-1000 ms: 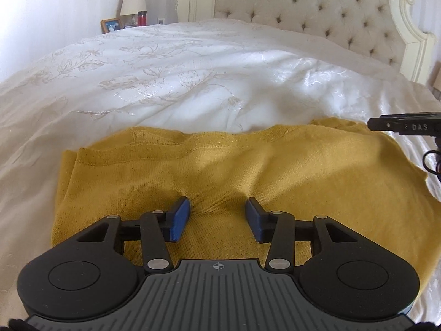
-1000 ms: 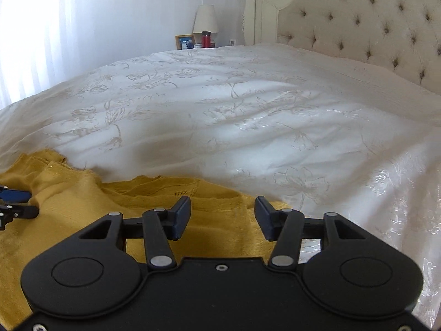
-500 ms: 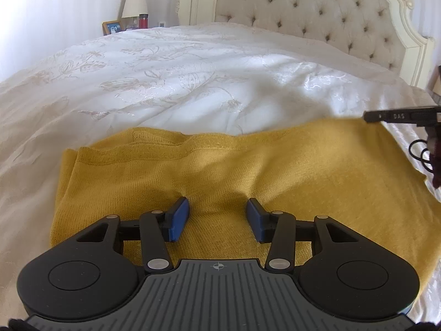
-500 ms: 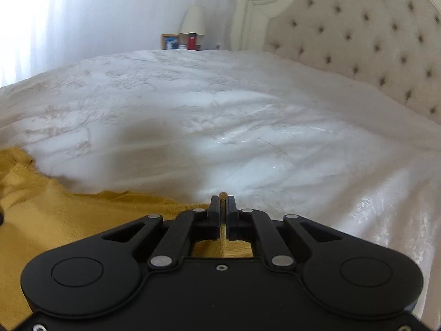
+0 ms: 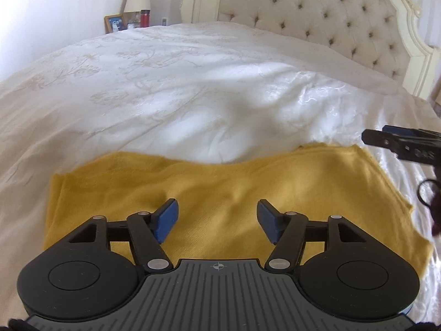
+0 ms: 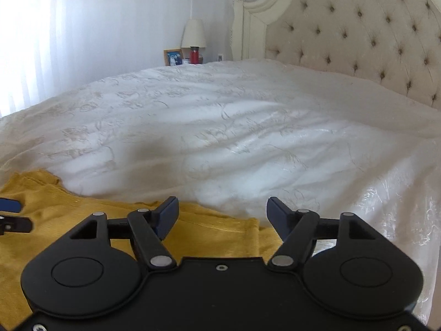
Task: Fold small clothes
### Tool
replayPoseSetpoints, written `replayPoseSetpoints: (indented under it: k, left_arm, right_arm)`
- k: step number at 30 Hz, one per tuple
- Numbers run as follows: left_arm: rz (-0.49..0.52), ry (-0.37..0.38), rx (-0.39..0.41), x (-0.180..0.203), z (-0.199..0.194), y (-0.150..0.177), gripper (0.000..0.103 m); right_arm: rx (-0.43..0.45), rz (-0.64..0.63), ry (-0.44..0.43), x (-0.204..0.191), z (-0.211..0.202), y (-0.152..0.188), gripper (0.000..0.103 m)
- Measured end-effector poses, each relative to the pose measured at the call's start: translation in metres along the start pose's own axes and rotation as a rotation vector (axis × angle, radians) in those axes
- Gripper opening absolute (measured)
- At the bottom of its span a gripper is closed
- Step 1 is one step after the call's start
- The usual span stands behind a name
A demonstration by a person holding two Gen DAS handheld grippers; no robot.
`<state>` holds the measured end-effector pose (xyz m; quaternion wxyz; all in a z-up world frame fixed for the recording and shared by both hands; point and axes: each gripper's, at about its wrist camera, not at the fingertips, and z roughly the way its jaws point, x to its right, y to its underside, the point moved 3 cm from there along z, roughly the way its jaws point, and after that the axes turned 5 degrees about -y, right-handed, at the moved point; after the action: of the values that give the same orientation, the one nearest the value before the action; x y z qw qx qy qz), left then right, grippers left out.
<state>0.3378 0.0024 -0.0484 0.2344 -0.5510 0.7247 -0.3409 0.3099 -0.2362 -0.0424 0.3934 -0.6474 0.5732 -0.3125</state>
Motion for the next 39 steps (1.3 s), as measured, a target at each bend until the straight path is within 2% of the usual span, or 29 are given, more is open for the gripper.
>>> replayPoseSetpoints:
  k: [1, 3, 5, 7, 11, 16, 20, 24, 27, 34, 39]
  left_arm:
    - [0.011, -0.005, -0.001, 0.005, 0.003, -0.003, 0.061]
    - [0.021, -0.004, -0.016, 0.016, 0.012, -0.009, 0.062]
    - [0.022, 0.005, -0.04, 0.024, 0.023, -0.012, 0.062]
    - [0.022, -0.022, -0.078, 0.029, 0.038, -0.014, 0.062]
    - [-0.024, -0.057, -0.131, 0.029, 0.062, -0.018, 0.071]
    - [-0.061, -0.075, -0.146, 0.029, 0.071, -0.02, 0.079]
    - [-0.069, -0.089, -0.149, 0.035, 0.074, -0.022, 0.086]
    - [-0.101, -0.089, -0.175, 0.035, 0.079, -0.027, 0.094]
    - [-0.153, -0.082, -0.199, 0.031, 0.083, -0.036, 0.095]
    - [-0.328, -0.04, -0.212, 0.013, 0.063, -0.053, 0.095]
    - [-0.248, -0.045, -0.215, 0.021, 0.029, -0.037, 0.095]
  right_arm:
    - [0.015, 0.003, -0.025, -0.008, -0.007, -0.001, 0.077]
    - [0.035, 0.003, -0.055, -0.021, -0.02, 0.001, 0.086]
    - [0.041, 0.012, -0.058, -0.029, -0.032, 0.006, 0.088]
    - [0.039, 0.044, -0.058, -0.031, -0.04, 0.013, 0.089]
    - [0.043, 0.134, -0.047, -0.018, -0.048, 0.032, 0.091]
    - [-0.015, 0.172, -0.052, 0.008, -0.038, 0.046, 0.091]
    - [-0.061, 0.319, -0.113, 0.038, -0.029, 0.057, 0.096]
    - [-0.144, 0.53, -0.192, 0.064, -0.014, 0.078, 0.097]
    - [-0.132, 0.634, -0.257, 0.075, -0.013, 0.082, 0.103]
    - [-0.134, 0.725, -0.318, 0.085, -0.013, 0.087, 0.103]
    - [-0.148, 0.747, -0.329, 0.089, -0.014, 0.088, 0.103]
